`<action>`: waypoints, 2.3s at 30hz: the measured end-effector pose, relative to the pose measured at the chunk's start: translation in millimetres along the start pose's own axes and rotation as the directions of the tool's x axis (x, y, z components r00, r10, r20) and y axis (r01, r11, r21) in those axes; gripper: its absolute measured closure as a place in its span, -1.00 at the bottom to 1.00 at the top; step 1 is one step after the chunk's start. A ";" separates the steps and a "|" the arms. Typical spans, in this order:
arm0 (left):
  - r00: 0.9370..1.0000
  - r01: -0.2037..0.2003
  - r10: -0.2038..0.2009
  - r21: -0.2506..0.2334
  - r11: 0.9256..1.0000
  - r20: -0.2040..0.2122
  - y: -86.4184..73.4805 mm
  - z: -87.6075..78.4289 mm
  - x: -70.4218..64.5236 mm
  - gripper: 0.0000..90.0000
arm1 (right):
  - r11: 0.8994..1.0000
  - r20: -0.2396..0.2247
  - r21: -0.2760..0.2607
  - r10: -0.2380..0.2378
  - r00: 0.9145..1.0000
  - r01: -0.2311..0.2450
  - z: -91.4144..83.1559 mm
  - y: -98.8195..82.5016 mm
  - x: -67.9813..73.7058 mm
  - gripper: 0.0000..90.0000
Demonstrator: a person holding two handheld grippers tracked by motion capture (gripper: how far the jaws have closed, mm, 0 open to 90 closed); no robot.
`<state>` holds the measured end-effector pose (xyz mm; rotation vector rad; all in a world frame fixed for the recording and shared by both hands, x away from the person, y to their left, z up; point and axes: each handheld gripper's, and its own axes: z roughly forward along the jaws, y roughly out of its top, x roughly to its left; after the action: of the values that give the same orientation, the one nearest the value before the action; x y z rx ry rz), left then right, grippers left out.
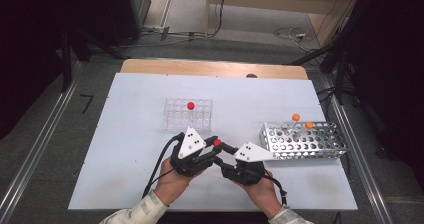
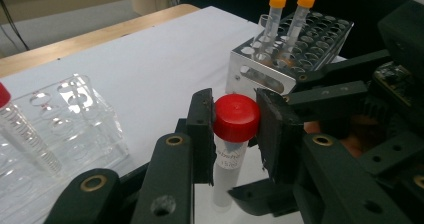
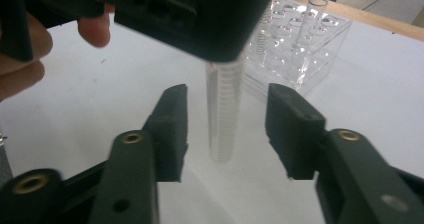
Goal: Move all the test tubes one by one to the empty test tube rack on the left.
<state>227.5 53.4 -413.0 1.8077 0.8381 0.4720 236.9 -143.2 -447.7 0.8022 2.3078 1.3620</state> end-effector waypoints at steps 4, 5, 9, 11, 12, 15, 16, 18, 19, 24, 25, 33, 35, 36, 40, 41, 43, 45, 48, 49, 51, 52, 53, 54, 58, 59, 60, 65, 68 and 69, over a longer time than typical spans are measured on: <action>1.000 0.017 -0.017 -0.011 1.000 -0.020 2.3 -2.8 8.3 0.56 | 1.000 0.015 0.014 0.002 1.000 -0.002 -10.6 -1.3 -6.4 -0.25; 0.999 0.024 -0.024 -0.013 1.000 -0.025 2.6 -3.4 10.5 0.56 | 1.000 0.022 0.018 0.002 1.000 -0.003 -15.1 -2.5 -8.8 -0.29; 0.998 0.045 -0.046 -0.018 0.999 -0.048 4.1 -6.2 20.9 0.56 | 1.000 0.051 0.009 0.014 0.999 -0.015 -30.8 -6.8 -17.6 -0.34; 0.996 0.066 -0.067 -0.022 0.998 -0.060 5.0 -8.3 28.4 0.56 | 1.000 0.062 -0.004 0.029 0.998 -0.029 -37.6 -8.2 -22.6 -0.36; 0.995 0.074 -0.075 -0.026 0.997 -0.068 5.2 -9.2 31.5 0.56 | 0.999 0.070 -0.005 0.033 0.997 -0.033 -40.6 -9.0 -24.7 -0.38; 0.992 0.085 -0.088 -0.033 0.996 -0.094 6.1 -13.0 40.8 0.56 | 0.999 0.086 -0.005 0.045 0.995 -0.044 -50.4 -14.0 -31.0 -0.39; 0.991 0.090 -0.093 -0.034 0.995 -0.101 6.7 -14.7 44.0 0.56 | 0.999 0.093 -0.002 0.047 0.995 -0.047 -54.1 -16.2 -33.1 -0.39; 0.988 0.101 -0.106 -0.045 0.994 -0.113 7.9 -17.8 49.8 0.56 | 0.998 0.107 -0.004 0.062 0.992 -0.062 -62.3 -21.0 -36.7 -0.39; 0.987 0.101 -0.106 -0.047 0.994 -0.120 8.6 -19.2 52.4 0.56 | 0.998 0.113 -0.005 0.068 0.991 -0.068 -66.7 -23.4 -38.6 -0.39; 0.979 0.120 -0.130 -0.070 0.990 -0.157 14.7 -23.6 65.8 0.56 | 0.995 0.138 -0.014 0.098 0.986 -0.097 -86.4 -34.1 -43.7 -0.39; 0.977 0.123 -0.133 -0.069 0.990 -0.167 16.3 -24.2 68.7 0.56 | 0.995 0.143 -0.015 0.102 0.984 -0.101 -89.2 -36.0 -44.5 -0.39; 0.964 0.128 -0.143 -0.078 0.989 -0.226 28.5 -23.4 87.2 0.56 | 0.992 0.156 -0.018 0.126 0.980 -0.125 -96.9 -41.3 -49.0 -0.39; 0.959 0.133 -0.151 -0.087 0.987 -0.240 31.1 -22.2 91.9 0.56 | 0.993 0.155 -0.017 0.122 0.980 -0.121 -96.3 -41.1 -48.5 -0.39; 0.957 0.133 -0.151 -0.087 0.987 -0.249 32.4 -21.9 94.6 0.56 | 0.993 0.155 -0.016 0.122 0.980 -0.121 -96.1 -41.1 -48.3 -0.38; 0.948 0.138 -0.160 -0.098 0.986 -0.275 37.5 -18.1 104.9 0.56 | 0.992 0.155 -0.019 0.125 0.980 -0.124 -96.4 -40.7 -48.7 -0.38; 0.945 0.142 -0.164 -0.099 0.985 -0.282 38.8 -17.1 107.1 0.56 | 0.992 0.155 -0.020 0.127 0.980 -0.125 -96.5 -40.7 -48.7 -0.38; 0.942 0.143 -0.167 -0.102 0.985 -0.291 40.7 -14.8 110.8 0.56 | 0.992 0.154 -0.020 0.125 0.980 -0.124 -96.3 -40.6 -48.7 -0.38; 0.939 0.141 -0.168 -0.107 0.984 -0.300 42.0 -12.4 113.5 0.56 | 0.992 0.154 -0.019 0.123 0.980 -0.122 -96.0 -40.8 -48.6 -0.38; 0.936 0.143 -0.171 -0.111 0.983 -0.308 43.2 -8.1 116.1 0.56 | 0.992 0.153 -0.018 0.127 0.980 -0.126 -96.3 -40.8 -48.6 -0.38; 0.935 0.141 -0.169 -0.109 0.984 -0.311 43.1 -6.4 116.8 0.56 | 0.992 0.154 -0.018 0.130 0.980 -0.128 -96.5 -40.8 -48.6 -0.38; 0.933 0.142 -0.169 -0.108 0.984 -0.318 42.5 -2.5 117.7 0.56 | 0.991 0.152 -0.020 0.131 0.980 -0.129 -96.6 -40.8 -48.7 -0.38; 0.932 0.139 -0.165 -0.104 0.985 -0.323 42.0 -0.8 118.1 0.56 | 0.991 0.152 -0.020 0.130 0.980 -0.129 -96.5 -40.8 -48.6 -0.38; 0.931 0.139 -0.165 -0.101 0.985 -0.325 41.5 0.6 118.4 0.56 | 0.992 0.153 -0.020 0.130 0.980 -0.128 -96.5 -40.7 -48.5 -0.38; 0.931 0.138 -0.162 -0.096 0.986 -0.326 41.0 1.8 118.7 0.56 | 0.992 0.152 -0.019 0.129 0.980 -0.128 -96.5 -40.7 -48.4 -0.37; 0.931 0.133 -0.155 -0.089 0.987 -0.329 38.2 5.3 117.2 0.56 | 0.992 0.152 -0.019 0.129 0.980 -0.127 -96.5 -40.8 -48.3 -0.37; 0.931 0.130 -0.152 -0.086 0.988 -0.331 37.0 6.2 116.6 0.56 | 0.992 0.152 -0.018 0.128 0.980 -0.127 -96.4 -40.9 -48.5 -0.38; 0.930 0.128 -0.149 -0.082 0.988 -0.336 35.7 7.3 116.0 0.56 | 0.992 0.152 -0.017 0.128 0.980 -0.127 -96.4 -40.9 -48.5 -0.37; 0.930 0.122 -0.141 -0.075 0.990 -0.340 27.8 11.7 113.5 0.56 | 0.992 0.152 -0.016 0.127 0.980 -0.126 -96.0 -40.8 -48.3 -0.37; 0.930 0.117 -0.134 -0.070 0.991 -0.343 23.7 13.6 112.2 0.55 | 0.992 0.152 -0.015 0.128 0.980 -0.127 -95.7 -40.9 -48.0 -0.37; 0.929 0.113 -0.129 -0.068 0.991 -0.346 22.5 14.4 111.9 0.55 | 0.992 0.151 -0.015 0.126 0.980 -0.126 -95.6 -41.0 -48.1 -0.37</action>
<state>320.2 121.1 -405.2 1.6399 1.1657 0.7408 209.9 -254.0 -437.3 1.0290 2.1680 1.3083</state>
